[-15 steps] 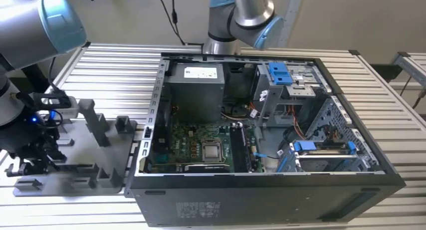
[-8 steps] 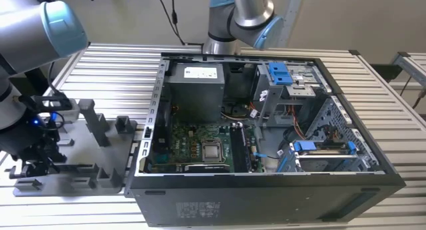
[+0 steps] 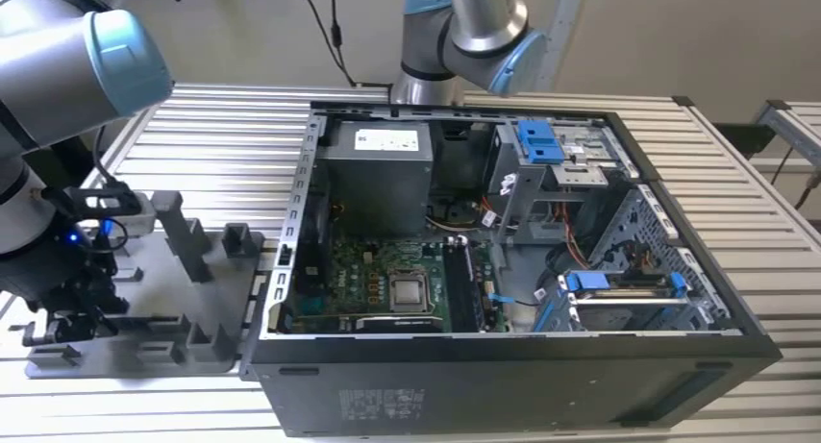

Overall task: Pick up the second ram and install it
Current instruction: 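Pick up the second ram and move it above second insertion slot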

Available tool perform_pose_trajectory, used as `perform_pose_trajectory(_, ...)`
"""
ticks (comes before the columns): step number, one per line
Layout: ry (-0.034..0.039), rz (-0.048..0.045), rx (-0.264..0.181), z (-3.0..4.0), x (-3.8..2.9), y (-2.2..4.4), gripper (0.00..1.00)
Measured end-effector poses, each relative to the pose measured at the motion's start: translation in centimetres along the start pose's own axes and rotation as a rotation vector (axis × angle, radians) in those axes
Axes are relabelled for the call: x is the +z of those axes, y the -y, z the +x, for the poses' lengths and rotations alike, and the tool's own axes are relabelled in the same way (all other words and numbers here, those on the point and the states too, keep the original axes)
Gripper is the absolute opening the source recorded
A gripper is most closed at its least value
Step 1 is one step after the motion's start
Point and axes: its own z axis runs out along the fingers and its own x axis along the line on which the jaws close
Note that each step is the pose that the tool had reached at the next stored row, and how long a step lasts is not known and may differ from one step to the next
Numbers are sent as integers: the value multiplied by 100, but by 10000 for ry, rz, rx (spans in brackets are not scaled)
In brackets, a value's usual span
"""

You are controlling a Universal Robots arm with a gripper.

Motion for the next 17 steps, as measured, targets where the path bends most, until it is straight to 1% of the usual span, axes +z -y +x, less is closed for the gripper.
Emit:
perform_pose_trajectory(5,1,2,0,0,2,0,36)
perform_pose_trajectory(6,1,1,0,-1,1,0,34)
perform_pose_trajectory(7,1,2,-1,0,2,0,27)
perform_pose_trajectory(8,0,1,-1,0,1,0,27)
perform_pose_trajectory(10,1,2,-2,0,2,0,15)
perform_pose_trajectory(17,1,2,-3,0,2,0,14)
